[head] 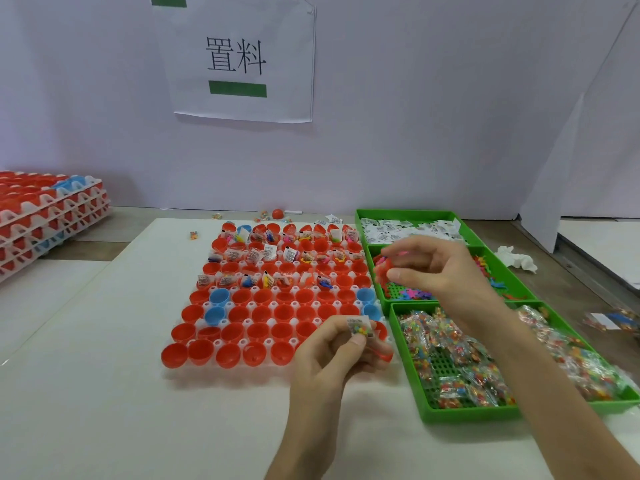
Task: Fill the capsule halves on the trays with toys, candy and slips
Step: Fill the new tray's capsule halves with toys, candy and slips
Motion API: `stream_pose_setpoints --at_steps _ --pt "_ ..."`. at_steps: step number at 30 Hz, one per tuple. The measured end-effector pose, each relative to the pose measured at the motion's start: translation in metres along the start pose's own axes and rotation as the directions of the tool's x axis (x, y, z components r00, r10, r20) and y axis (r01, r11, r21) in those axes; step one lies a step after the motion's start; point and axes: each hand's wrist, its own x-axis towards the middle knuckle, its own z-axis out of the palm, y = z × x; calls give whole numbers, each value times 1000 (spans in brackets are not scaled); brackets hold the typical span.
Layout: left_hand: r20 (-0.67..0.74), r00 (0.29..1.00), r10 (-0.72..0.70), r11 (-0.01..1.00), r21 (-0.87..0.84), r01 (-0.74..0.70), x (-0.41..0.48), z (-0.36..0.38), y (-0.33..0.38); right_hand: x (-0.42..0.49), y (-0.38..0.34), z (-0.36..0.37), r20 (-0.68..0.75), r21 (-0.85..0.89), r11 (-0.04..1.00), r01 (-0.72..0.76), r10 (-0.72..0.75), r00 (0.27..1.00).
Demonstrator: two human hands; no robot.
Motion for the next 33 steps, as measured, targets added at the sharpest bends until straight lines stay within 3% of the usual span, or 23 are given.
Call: stream_pose_setpoints --at_steps 4,8,13,33 --pt "-23 997 72 993 91 -70 0 0 -1 -5 -7 13 122 49 999 16 -22 992" --pt "-32 985 170 962 221 -159 -1 0 -4 -7 -11 19 141 -5 999 38 -37 989" --pt "-54 976 210 950 249 -191 -1 2 -4 -11 -16 21 193 -18 999 30 -26 981" --pt "-16 993 120 954 279 -111 -3 5 -7 -15 -23 13 352 -218 976 -13 91 932"
